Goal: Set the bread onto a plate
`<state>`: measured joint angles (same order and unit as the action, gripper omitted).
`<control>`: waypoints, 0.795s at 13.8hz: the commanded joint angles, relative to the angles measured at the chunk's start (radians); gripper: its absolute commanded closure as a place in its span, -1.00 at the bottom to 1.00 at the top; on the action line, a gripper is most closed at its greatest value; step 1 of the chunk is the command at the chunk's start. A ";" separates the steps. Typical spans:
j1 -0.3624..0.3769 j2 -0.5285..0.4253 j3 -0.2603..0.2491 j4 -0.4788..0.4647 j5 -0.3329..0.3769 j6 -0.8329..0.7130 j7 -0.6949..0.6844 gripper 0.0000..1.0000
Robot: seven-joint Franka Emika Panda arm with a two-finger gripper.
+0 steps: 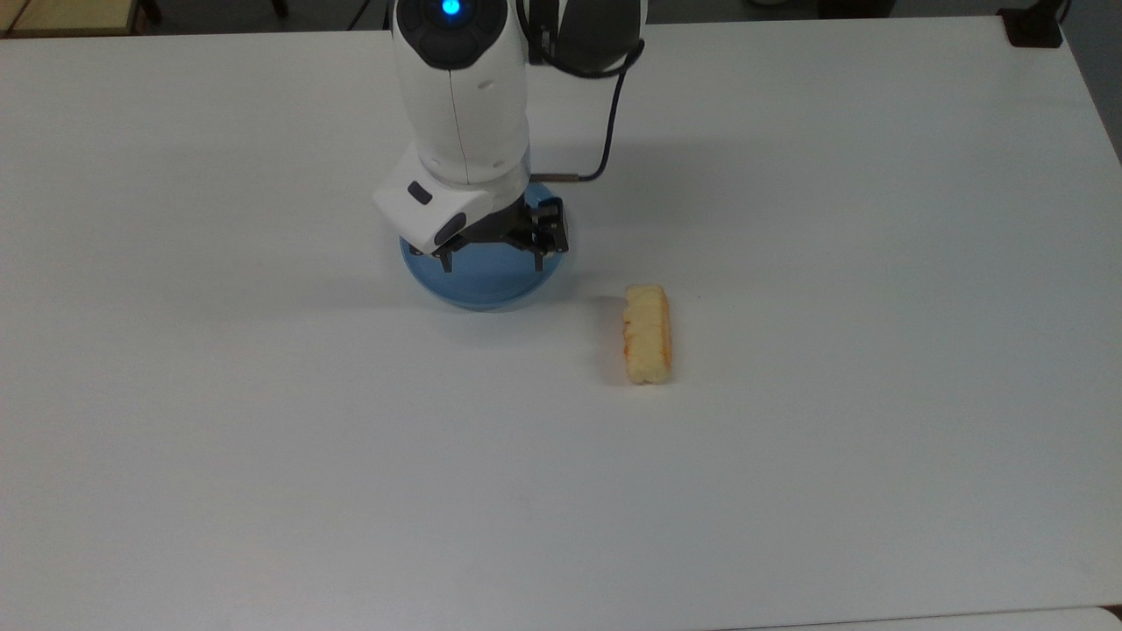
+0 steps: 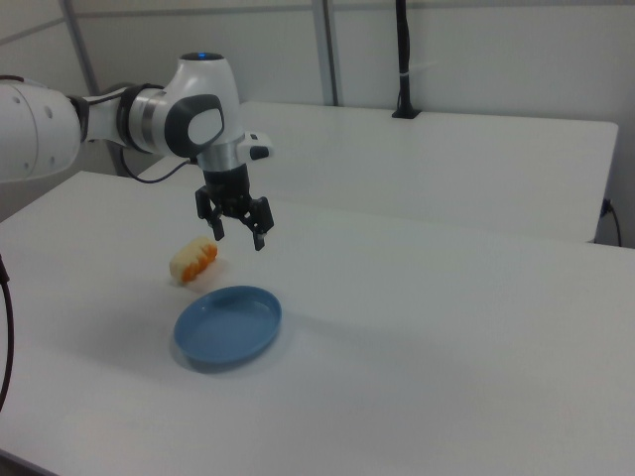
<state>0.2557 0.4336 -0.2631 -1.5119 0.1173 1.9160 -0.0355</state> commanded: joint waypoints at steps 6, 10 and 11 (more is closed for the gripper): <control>0.108 0.091 0.013 -0.008 0.028 0.193 0.241 -1.00; 0.155 0.131 0.027 0.016 0.032 0.227 0.295 -1.00; 0.155 0.132 0.028 0.022 0.038 0.225 0.307 -1.00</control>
<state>0.3925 0.5517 -0.2321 -1.5089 0.1198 2.1198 0.2340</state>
